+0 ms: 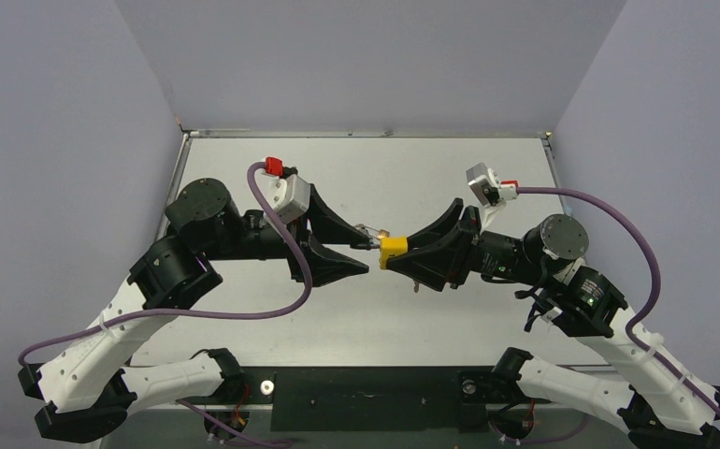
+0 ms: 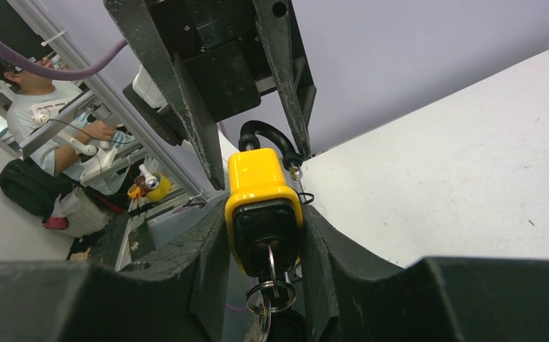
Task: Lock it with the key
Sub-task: Lock the lock.
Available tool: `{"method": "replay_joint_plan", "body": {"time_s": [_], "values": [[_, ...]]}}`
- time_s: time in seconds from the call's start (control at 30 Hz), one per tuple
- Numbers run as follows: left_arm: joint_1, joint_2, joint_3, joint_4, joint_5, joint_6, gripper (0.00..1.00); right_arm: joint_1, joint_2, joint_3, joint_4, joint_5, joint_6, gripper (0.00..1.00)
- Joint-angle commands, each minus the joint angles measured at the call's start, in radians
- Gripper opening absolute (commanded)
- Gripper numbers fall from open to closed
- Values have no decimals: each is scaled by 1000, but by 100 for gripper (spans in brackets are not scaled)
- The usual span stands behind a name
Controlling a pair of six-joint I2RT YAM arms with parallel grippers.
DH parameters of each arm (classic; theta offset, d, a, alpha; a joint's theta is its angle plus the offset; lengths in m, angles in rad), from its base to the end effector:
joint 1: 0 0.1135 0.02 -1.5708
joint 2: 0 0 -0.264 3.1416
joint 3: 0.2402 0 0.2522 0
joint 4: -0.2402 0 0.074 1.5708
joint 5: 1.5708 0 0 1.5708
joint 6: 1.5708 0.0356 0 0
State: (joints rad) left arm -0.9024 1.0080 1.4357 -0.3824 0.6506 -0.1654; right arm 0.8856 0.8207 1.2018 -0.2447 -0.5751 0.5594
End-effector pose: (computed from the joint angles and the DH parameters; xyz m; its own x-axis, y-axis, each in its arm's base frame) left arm 0.0942 -0.1541 0.4976 -0.1369 -0.0381 -0.9899 0.9904 0.0122 -0.1374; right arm 0.0787 0.1269 0.4676 -0.4528 0.1496 -0.8789 -0.8854 0.0406 0.4631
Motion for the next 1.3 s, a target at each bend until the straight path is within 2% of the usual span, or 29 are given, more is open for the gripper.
{"method": "replay_joint_plan", "body": {"time_s": [0.0,0.2,0.3,0.6,1.27], "values": [[-3,-20,-7,16,7,-11,44,10,-10,55,67,33,-18,0],[-3,-51,-43,75,0,-60,31,9,-3,50,64,39,-25,0],[-3,-58,-53,101,-7,-82,28,10,-5,43,64,44,-25,0],[-1,-76,-65,131,-90,-131,28,10,2,43,57,38,-29,0],[-1,-54,-55,86,-114,-155,23,10,-8,46,50,45,-41,0]]}}
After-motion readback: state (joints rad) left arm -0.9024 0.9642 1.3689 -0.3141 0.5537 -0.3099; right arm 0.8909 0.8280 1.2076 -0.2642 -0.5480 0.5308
